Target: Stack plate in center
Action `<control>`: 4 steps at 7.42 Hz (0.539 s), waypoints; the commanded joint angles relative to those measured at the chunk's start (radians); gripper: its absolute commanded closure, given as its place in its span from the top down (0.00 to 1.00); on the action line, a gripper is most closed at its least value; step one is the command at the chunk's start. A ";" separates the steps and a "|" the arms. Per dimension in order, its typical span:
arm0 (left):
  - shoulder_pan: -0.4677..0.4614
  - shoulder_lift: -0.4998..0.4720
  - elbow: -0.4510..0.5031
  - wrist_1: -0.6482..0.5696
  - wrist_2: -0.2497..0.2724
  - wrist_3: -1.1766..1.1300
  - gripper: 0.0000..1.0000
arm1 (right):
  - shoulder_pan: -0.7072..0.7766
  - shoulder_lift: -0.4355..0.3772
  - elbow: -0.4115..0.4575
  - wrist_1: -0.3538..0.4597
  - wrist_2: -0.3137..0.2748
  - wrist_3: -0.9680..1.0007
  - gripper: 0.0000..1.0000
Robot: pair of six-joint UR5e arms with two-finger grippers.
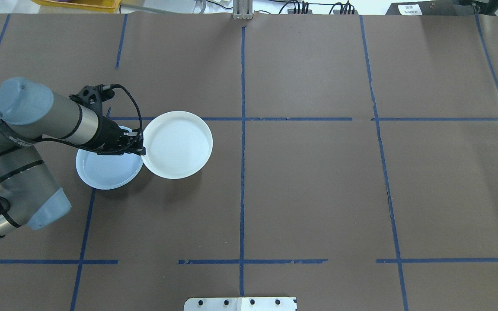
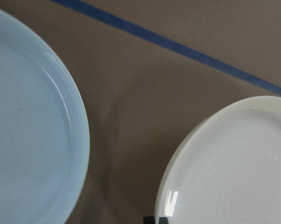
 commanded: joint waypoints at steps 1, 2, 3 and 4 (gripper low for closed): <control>-0.135 0.101 -0.001 -0.001 -0.180 0.210 0.00 | 0.000 0.000 0.000 0.000 -0.001 -0.001 1.00; -0.171 0.143 0.008 -0.001 -0.194 0.287 0.00 | 0.000 0.000 0.000 0.000 0.000 0.001 1.00; -0.179 0.160 0.019 -0.001 -0.194 0.324 0.00 | 0.000 0.000 0.000 0.000 0.000 0.001 1.00; -0.179 0.159 0.045 -0.001 -0.194 0.326 0.00 | 0.000 0.000 0.000 0.000 0.000 0.001 1.00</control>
